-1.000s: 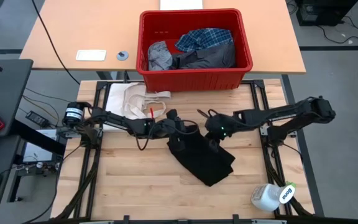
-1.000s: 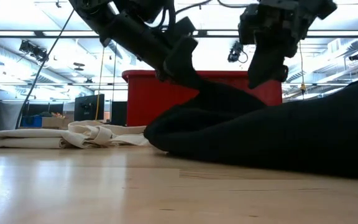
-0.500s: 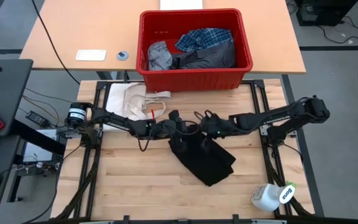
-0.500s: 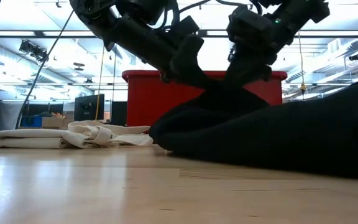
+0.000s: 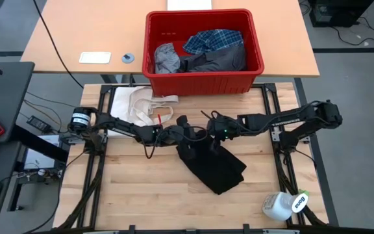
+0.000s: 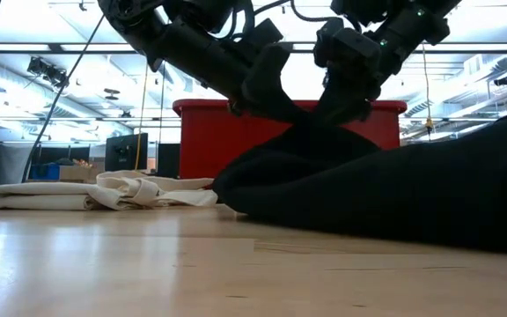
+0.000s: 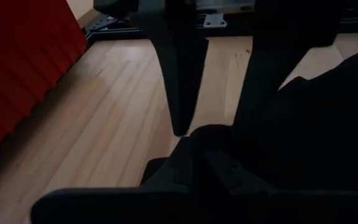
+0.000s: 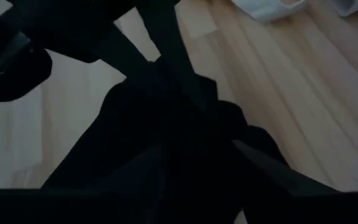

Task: Fold Laundry from Bin
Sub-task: Fold the black shirt

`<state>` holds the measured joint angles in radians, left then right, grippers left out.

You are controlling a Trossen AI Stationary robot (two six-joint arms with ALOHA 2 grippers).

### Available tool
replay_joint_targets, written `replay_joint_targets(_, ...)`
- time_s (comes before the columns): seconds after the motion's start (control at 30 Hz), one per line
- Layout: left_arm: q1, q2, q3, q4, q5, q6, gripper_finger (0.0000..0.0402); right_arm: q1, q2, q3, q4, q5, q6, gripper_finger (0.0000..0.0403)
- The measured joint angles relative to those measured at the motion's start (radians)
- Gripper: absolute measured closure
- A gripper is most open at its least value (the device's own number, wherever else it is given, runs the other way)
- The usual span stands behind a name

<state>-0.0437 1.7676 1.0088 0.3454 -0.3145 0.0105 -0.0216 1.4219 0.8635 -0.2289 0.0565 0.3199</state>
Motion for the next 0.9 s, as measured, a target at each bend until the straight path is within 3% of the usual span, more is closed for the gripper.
replay_joint_targets(0.3, 0.0, 0.0, 0.0, -0.005, 0.0, -0.052, 0.039, -0.007, -0.009, 0.0, 0.045, -0.076, 0.041, 0.0234)
replay_joint_targets(0.5, 0.001, 0.0, 0.0, -0.005, -0.002, -0.052, 0.039, -0.027, -0.006, 0.0, 0.033, -0.117, 0.071, 0.0164)
replay_joint_targets(0.7, 0.002, 0.0, 0.0, 0.001, -0.003, -0.112, 0.039, -0.025, 0.001, 0.0, 0.001, -0.062, 0.056, 0.0101)
replay_joint_targets(0.8, 0.002, 0.0, 0.0, 0.003, -0.003, -0.134, 0.039, -0.024, 0.001, 0.0, -0.014, -0.027, 0.044, 0.0109)
replay_joint_targets(0.9, 0.002, 0.0, 0.0, 0.007, -0.003, -0.167, 0.039, -0.025, 0.001, 0.0, -0.009, -0.049, 0.029, 0.0148)
